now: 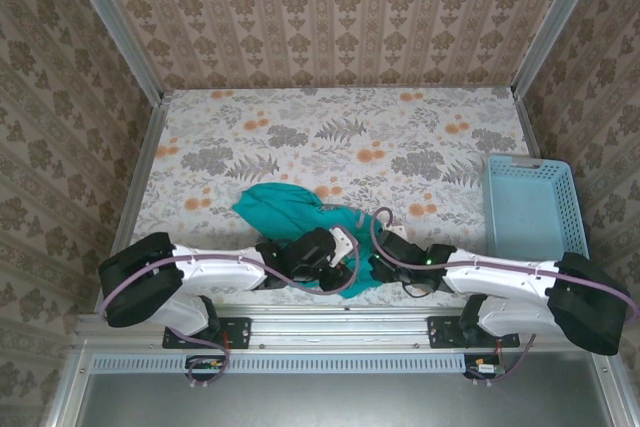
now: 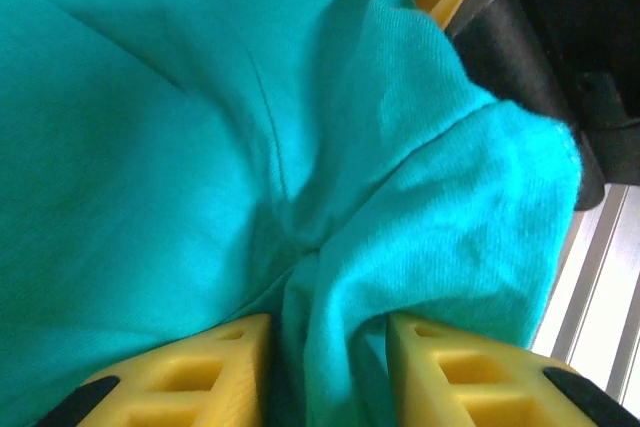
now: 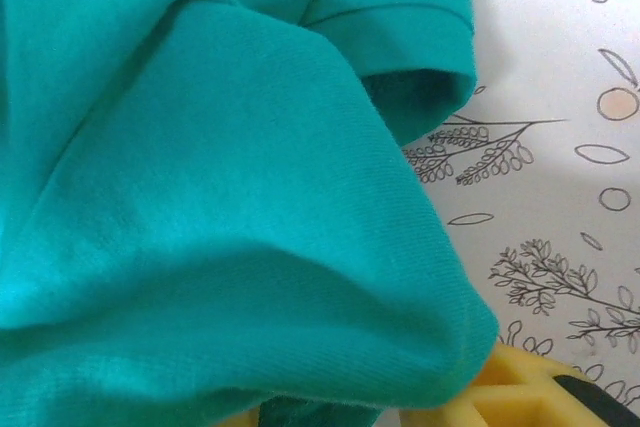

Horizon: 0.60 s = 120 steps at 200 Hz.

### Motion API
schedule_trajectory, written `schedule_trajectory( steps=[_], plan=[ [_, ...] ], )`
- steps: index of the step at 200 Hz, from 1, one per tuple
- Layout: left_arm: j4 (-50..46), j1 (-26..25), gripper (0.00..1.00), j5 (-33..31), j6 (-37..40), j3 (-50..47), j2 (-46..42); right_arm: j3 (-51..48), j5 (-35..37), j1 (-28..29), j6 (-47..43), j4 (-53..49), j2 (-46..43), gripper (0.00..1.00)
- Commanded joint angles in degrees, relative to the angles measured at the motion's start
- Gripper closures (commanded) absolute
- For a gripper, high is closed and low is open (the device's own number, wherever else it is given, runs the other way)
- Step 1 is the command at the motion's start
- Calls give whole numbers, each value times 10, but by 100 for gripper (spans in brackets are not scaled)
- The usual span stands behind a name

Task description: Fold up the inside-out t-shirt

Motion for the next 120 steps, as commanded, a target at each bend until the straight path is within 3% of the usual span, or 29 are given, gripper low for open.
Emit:
schedule_trajectory(
  steps=[1, 52, 102, 120],
  plan=[
    [-12, -6, 64, -8, 11, 15, 8, 17, 22, 9, 18, -32, 4, 63],
    [-18, -7, 63, -28, 9, 15, 12, 12, 38, 18, 49, -100, -31, 78],
    [-12, -8, 62, -32, 8, 15, 14, 0, 51, 19, 79, -168, -80, 79],
    [-10, -9, 61, -32, 7, 15, 15, 7, 48, 19, 74, -168, -94, 73]
  ],
)
